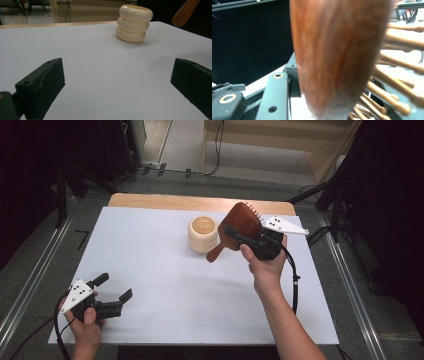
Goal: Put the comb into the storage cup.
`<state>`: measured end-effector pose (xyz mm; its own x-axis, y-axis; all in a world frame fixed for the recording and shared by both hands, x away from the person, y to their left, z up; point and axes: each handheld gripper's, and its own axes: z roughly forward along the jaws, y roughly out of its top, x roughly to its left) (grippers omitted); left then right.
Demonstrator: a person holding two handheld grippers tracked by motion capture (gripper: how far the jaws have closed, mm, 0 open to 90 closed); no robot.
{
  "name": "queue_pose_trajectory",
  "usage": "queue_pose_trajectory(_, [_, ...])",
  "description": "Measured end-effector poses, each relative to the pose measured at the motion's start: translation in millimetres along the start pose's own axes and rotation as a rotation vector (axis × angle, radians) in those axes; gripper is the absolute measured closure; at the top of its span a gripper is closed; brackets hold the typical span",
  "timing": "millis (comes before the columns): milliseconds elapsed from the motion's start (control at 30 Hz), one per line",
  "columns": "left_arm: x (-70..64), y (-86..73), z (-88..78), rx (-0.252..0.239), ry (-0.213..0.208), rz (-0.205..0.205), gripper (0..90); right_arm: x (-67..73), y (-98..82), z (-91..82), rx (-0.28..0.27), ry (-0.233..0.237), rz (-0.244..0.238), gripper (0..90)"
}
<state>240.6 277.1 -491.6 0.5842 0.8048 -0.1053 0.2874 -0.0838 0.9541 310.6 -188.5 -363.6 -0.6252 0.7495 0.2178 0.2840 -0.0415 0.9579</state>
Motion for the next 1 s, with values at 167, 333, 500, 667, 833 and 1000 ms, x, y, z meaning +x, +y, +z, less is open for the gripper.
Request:
queue_pose_trajectory(167, [0.3, 0.0, 0.0, 0.0, 0.0, 0.001, 0.0, -2.0, 4.2, 6.0, -0.003, -0.006, -0.004, 50.5])
queue_pose_trajectory(333, [0.3, 0.1, 0.0, 0.001, -0.003, -0.001, 0.0, -3.7, 9.9, 9.5, -0.011, -0.012, -0.012, 50.5])
queue_pose_trajectory(500, [0.5, 0.1, 0.0, 0.003, -0.002, 0.001, 0.0, -6.9, 15.0, 12.7, -0.023, -0.017, -0.019, 50.5])
queue_pose_trajectory(667, [0.7, 0.0, -0.1, 0.003, -0.005, 0.003, 0.0, -11.2, 18.3, 15.9, -0.034, -0.019, -0.014, 50.5])
queue_pose_trajectory(833, [0.8, -0.1, -0.1, 0.003, -0.006, 0.003, 0.0, -13.8, 22.0, 20.4, -0.04, -0.025, -0.01, 50.5])
queue_pose_trajectory(1000, [0.9, 0.0, 0.1, 0.004, -0.006, 0.002, 0.0, -15.6, 25.3, 24.5, -0.048, -0.029, -0.014, 50.5])
